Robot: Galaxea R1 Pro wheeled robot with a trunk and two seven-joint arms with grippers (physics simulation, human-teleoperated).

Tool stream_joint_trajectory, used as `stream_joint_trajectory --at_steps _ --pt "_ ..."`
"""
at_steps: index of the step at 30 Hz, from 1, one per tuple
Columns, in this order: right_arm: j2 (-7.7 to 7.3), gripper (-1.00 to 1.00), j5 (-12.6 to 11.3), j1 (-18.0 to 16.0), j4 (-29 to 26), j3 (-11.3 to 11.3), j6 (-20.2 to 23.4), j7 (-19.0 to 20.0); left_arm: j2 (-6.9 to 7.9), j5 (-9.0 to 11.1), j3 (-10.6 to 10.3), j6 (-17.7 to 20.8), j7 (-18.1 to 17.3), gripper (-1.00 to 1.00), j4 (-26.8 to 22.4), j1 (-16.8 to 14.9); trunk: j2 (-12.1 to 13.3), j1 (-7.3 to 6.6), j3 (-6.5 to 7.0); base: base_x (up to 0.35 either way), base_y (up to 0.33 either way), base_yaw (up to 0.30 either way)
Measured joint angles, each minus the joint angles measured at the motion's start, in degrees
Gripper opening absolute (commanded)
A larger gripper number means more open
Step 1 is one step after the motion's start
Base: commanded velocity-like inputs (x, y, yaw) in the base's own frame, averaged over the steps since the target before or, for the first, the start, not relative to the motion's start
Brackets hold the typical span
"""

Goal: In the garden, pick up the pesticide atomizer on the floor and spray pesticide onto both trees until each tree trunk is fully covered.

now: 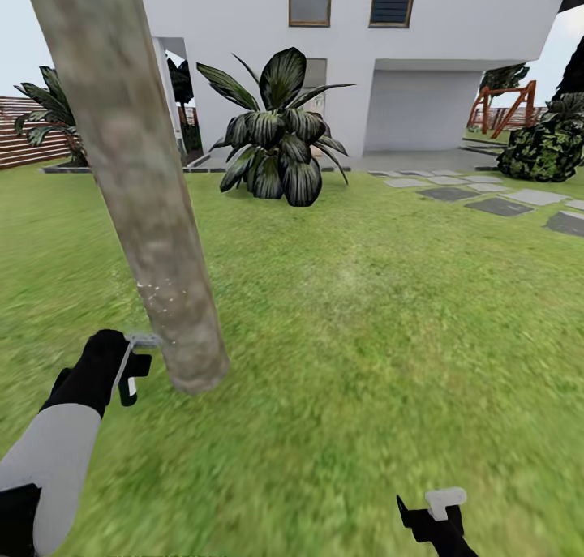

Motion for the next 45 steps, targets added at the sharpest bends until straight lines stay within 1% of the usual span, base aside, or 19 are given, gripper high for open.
stream_joint_trajectory --at_steps 3,6,10,13,14,17,19,22,23,25,27,35,45 --pt "0.00 1.00 0.0 0.0 0.1 0.0 0.0 0.0 -0.26 -0.4 0.1 -2.1 0.1 -1.00 0.0 0.3 0.0 0.00 0.00 0.196 -0.144 0.004" --pt "0.00 1.00 0.0 0.0 0.1 0.0 0.0 0.0 -0.04 -0.4 0.3 -2.4 0.2 -1.00 0.0 0.3 0.0 0.00 0.00 0.221 -0.183 0.000" --pt "0.00 1.00 0.0 0.0 0.1 0.0 0.0 0.0 0.35 -0.6 0.4 -2.5 0.1 -1.00 0.0 0.4 0.0 0.00 0.00 0.036 -0.259 0.000" --pt "0.00 1.00 0.0 0.0 0.1 0.0 0.0 0.0 0.55 -0.6 0.5 -2.6 0.2 -1.00 -0.4 2.5 0.0 0.00 0.00 -0.181 -0.217 0.000" --pt "0.00 1.00 0.0 0.0 0.1 0.0 0.0 0.0 0.56 -0.7 0.5 -2.6 0.2 -1.00 -0.2 2.8 0.0 0.00 0.00 -0.125 -0.114 0.000" --pt "0.00 1.00 0.0 0.0 0.1 0.0 0.0 0.0 0.37 -0.4 0.5 -2.6 0.3 -1.00 0.0 4.8 0.0 0.00 0.00 -0.032 -0.029 0.140" --pt "0.06 1.00 0.0 0.0 0.1 0.0 0.0 0.0 -0.14 -0.3 0.4 -2.7 0.3 -1.00 0.0 5.2 0.0 0.00 0.00 -0.002 -0.002 0.269" --pt "0.08 1.00 0.0 0.0 0.0 0.0 0.0 0.0 -0.29 -0.4 0.4 -2.8 0.4 -1.00 0.1 5.3 0.0 0.00 0.00 0.011 -0.007 0.276" --pt "0.09 1.00 0.0 0.0 0.0 0.0 0.0 0.0 -0.34 -0.2 0.4 -3.7 0.5 -1.00 0.1 5.6 0.0 0.00 0.00 0.134 -0.084 0.226" --pt "0.09 1.00 0.0 0.0 0.0 0.0 0.0 0.0 -0.45 -0.2 0.4 -7.6 0.8 -1.00 0.5 6.8 0.0 0.00 0.00 0.213 -0.132 0.090" --pt "0.09 1.00 0.0 0.0 0.0 0.0 0.0 0.0 -0.48 -0.3 0.4 -9.6 1.3 -1.00 0.5 7.2 0.0 0.00 0.00 0.254 -0.158 0.015" --pt "0.09 1.00 0.0 0.0 0.1 0.0 0.0 0.0 -0.30 -0.4 0.7 -10.4 1.4 -1.00 0.5 7.4 0.0 0.00 0.00 0.261 -0.139 0.001" --pt "0.09 1.00 0.1 0.0 0.1 0.0 0.0 0.0 -0.02 -0.4 0.8 -10.5 1.4 -1.00 0.5 7.4 0.0 0.00 0.00 0.025 -0.272 0.000"
